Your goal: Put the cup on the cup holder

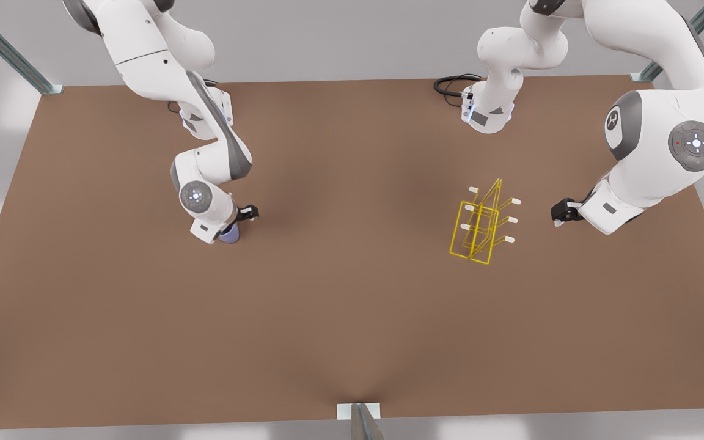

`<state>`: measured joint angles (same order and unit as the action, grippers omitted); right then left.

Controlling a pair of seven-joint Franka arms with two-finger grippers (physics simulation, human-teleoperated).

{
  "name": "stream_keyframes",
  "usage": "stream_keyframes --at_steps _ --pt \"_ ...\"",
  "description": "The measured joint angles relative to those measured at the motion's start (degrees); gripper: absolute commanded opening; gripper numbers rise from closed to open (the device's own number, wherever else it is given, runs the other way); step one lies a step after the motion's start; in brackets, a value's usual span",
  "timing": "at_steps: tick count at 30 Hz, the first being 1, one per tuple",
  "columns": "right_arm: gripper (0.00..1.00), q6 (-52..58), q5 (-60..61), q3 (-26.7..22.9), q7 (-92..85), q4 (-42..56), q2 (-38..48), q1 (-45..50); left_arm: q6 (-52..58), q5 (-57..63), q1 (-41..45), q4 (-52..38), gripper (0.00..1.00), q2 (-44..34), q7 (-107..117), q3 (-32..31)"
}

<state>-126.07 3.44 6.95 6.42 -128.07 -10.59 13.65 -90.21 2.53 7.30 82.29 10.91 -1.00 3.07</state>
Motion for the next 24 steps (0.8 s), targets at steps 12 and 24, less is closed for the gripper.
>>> stream_keyframes --at_steps 12,24 --pt "0.6 -7.0 -0.7 0.0 2.0 -3.2 -3.2 -0.1 -0.1 0.0 -0.1 0.0 1.0 0.3 0.0 0.0" --pt "0.21 -8.3 -1.3 0.1 1.5 -1.9 -1.6 -0.4 -0.1 0.0 0.0 0.0 1.0 0.5 -0.1 0.1"
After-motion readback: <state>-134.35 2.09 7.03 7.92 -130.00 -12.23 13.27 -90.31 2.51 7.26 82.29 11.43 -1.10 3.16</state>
